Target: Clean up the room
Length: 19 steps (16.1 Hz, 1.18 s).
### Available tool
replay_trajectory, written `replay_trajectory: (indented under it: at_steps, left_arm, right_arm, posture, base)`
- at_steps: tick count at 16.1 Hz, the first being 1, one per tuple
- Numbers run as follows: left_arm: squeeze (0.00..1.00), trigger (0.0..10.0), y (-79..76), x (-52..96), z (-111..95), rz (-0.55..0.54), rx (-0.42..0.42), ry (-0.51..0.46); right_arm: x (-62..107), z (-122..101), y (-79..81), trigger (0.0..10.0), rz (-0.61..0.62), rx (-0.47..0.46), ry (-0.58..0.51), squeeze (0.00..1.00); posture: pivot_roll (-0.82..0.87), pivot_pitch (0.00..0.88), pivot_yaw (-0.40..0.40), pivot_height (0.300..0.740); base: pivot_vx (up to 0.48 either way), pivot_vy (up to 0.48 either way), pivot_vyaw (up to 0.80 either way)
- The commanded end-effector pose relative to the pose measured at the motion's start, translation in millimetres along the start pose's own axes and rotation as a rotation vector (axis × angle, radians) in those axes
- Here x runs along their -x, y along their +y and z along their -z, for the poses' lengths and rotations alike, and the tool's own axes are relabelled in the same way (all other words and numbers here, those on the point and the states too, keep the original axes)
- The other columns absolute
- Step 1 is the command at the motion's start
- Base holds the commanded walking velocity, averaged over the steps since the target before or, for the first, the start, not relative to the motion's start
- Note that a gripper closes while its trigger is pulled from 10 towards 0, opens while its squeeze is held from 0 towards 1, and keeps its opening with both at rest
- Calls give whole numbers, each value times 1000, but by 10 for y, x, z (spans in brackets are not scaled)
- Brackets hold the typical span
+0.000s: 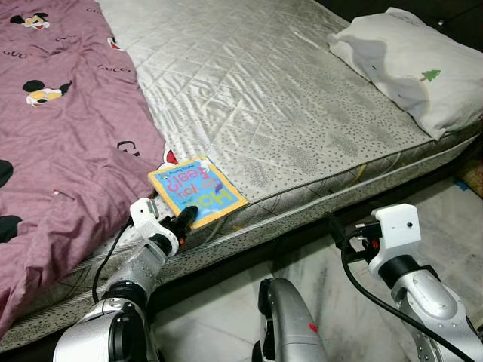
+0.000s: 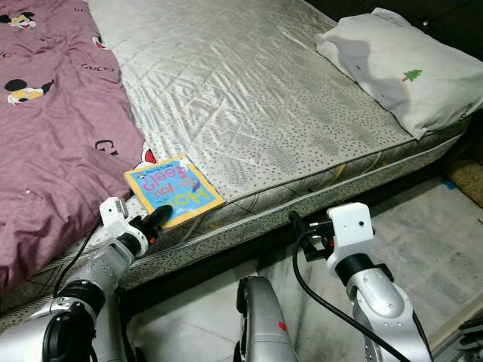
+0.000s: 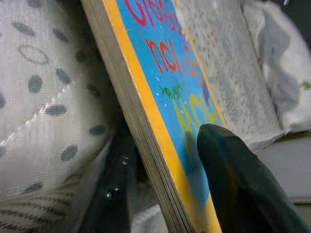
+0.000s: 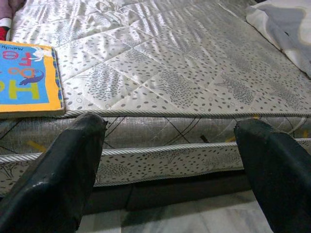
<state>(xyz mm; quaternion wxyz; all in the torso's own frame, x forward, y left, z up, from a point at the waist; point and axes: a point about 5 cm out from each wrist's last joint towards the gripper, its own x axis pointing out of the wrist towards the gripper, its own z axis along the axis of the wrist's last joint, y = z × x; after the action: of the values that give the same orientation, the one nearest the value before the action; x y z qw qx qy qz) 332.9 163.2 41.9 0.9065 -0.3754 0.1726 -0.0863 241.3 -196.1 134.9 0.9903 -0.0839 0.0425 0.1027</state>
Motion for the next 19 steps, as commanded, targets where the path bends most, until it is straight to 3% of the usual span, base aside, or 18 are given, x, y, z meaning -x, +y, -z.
replay_trajectory:
  at_steps: [1,5,12,16,17,19]
  left_arm:
    - [0,0,-47,-27,-18,24,37,-10]
    - [0,0,-111,-44,-32,100,83,-17]
    - [0,0,-91,-47,-150,66,73,-84]
    - [0,0,-117,-5,-396,28,-139,-249]
    - [0,0,-140,29,-461,36,-185,-286]
    - [0,0,-183,126,-553,48,-279,-344]
  right_arm:
    - [6,-24,-57,10000,12,11,-10,0]
    - [-27,-22,-59,10000,13,16,-14,0]
    - [-100,-44,-37,10000,6,17,-35,0]
    - [-269,-60,70,10000,17,-26,-66,0]
    - [-330,-9,100,10000,43,-45,-30,0]
    - [-398,29,166,10000,46,-144,-36,0]
  posture:
    - [-308,109,-110,542]
    - [-305,98,-111,542]
    - [-292,74,-104,542]
    - [-231,31,-67,542]
    - [-206,19,-58,542]
    - [-159,0,-45,542]
  base:
    - [0,0,0]
    - [0,0,0]
    - [0,0,0]
    - [0,0,0]
    - [0,0,0]
    - [0,0,0]
